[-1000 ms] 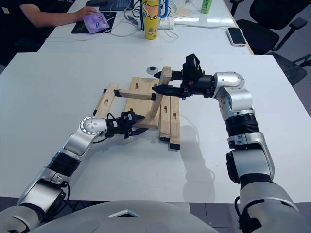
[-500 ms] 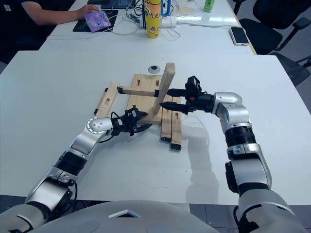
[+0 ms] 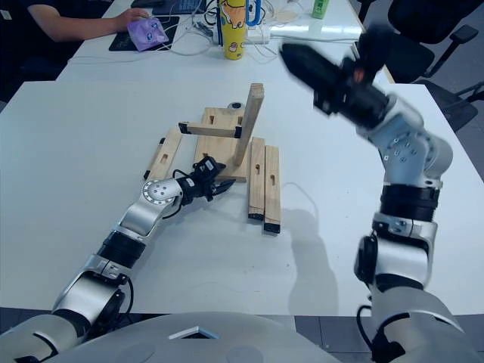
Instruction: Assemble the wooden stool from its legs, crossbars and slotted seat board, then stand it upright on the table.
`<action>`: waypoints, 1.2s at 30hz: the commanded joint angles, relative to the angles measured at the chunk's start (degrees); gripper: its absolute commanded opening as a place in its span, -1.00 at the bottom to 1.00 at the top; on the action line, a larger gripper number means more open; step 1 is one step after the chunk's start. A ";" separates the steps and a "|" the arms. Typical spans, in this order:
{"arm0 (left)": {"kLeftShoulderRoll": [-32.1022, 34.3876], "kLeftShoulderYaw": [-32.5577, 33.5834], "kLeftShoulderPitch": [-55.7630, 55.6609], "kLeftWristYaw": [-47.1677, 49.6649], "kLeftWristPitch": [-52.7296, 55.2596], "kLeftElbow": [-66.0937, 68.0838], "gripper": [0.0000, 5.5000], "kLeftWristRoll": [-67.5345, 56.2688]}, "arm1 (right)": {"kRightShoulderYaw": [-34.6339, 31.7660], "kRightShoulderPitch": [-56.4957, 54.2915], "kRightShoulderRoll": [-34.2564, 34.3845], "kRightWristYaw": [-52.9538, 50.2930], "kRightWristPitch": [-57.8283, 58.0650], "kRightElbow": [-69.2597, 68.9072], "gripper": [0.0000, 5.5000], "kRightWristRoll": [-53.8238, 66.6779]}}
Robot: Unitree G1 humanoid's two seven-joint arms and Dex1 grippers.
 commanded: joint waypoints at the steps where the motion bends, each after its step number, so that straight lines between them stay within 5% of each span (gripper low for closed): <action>1: 1.66 -1.18 4.91 -0.37 7.06 6.84 -0.06 2.28 | 2.23 -2.89 4.71 -6.26 -4.58 -1.31 -0.60 -4.12; 8: 1.66 -1.47 4.41 -1.15 6.57 8.10 -0.06 2.53 | -1.55 -12.76 8.81 -12.62 -13.38 4.70 -0.96 -4.88; 15: 1.13 -1.54 3.52 -1.47 6.47 8.63 -0.06 2.45 | 24.79 12.75 9.86 -12.67 -9.75 14.18 -0.98 -27.54; 22: 0.94 -1.02 5.23 -0.34 6.66 8.12 -0.06 2.15 | 6.79 2.43 10.05 -16.66 -18.77 6.59 -0.98 -17.12; 27: 1.25 0.37 7.15 0.86 6.93 5.90 -0.06 1.59 | -1.73 5.47 7.85 -26.73 -18.38 2.80 -0.98 -16.94; 31: 1.50 1.39 8.38 1.50 7.27 4.07 -0.06 1.28 | 9.16 21.29 4.27 -38.10 -10.85 -7.49 -0.98 -32.93; 33: 1.61 1.61 8.88 1.88 7.36 3.09 -0.06 1.28 | 13.72 29.41 4.30 -39.57 -2.85 -17.18 -0.98 -31.95; 36: 1.61 1.87 9.23 1.91 6.69 2.05 -0.06 1.00 | 12.16 35.43 8.16 -43.59 9.25 -26.27 -0.98 -24.60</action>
